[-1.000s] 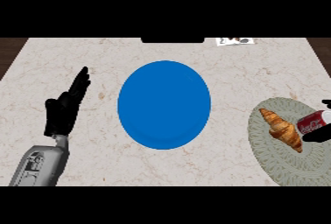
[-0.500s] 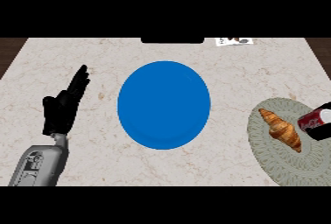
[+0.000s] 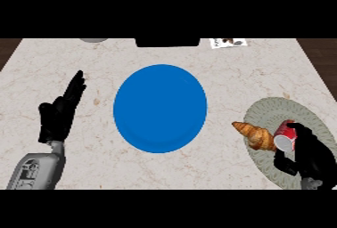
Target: Pick the can from the placemat and place it in the plate
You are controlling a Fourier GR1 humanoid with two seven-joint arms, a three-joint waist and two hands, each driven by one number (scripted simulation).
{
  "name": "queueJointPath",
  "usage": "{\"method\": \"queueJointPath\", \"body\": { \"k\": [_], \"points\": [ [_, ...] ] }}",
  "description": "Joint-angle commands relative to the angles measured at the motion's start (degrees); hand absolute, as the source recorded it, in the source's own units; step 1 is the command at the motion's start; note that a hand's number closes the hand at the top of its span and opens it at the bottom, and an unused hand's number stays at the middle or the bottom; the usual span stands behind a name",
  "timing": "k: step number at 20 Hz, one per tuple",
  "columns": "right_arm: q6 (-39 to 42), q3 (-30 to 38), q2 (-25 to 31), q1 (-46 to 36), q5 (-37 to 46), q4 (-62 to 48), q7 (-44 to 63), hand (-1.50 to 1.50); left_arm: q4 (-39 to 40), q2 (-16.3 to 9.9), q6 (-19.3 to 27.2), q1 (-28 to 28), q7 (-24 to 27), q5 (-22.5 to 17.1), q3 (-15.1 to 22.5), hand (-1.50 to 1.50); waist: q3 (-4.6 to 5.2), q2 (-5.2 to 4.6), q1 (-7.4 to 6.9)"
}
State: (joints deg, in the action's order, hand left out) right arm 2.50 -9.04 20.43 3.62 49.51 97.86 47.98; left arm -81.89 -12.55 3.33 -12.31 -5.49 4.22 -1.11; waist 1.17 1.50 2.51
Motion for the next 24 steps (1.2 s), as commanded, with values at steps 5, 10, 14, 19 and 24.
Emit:
{"method": "queueJointPath", "body": {
  "k": [5, 10, 14, 19, 24],
  "points": [
    [-8.38, -12.56, -1.89, 8.25, 20.52, 25.63, 6.62, 1.5, -1.73, 0.57, 0.39, 0.7, -0.99, 0.52, 0.6, 0.0, -1.02, -0.72, -0.79],
    [-5.61, -21.73, -3.49, 6.73, 30.06, 35.66, 7.14, 1.5, -0.56, 1.53, 0.53, -2.06, -1.88, 1.4, 1.59, 0.0, -1.09, -1.16, -1.69],
    [-0.55, -29.0, -9.3, -1.87, 35.11, 36.34, 8.8, 1.5, -0.31, 1.41, -0.67, -1.35, -0.53, 0.75, 1.25, 0.0, -1.09, -1.33, -2.59],
    [5.21, -29.3, -20.03, -17.13, 30.1, 25.18, 13.61, 1.5, 0.34, 1.7, -0.59, -4.91, -2.57, 0.71, 0.66, 0.0, -1.11, -1.6, -3.29],
    [-2.93, -23.52, -20.3, -29.17, 20.49, 10.43, 17.98, 1.5, 0.74, 0.45, -3.53, -0.99, 2.01, -1.33, -0.86, 0.0, -1.12, -1.74, -3.88]
  ]
}}
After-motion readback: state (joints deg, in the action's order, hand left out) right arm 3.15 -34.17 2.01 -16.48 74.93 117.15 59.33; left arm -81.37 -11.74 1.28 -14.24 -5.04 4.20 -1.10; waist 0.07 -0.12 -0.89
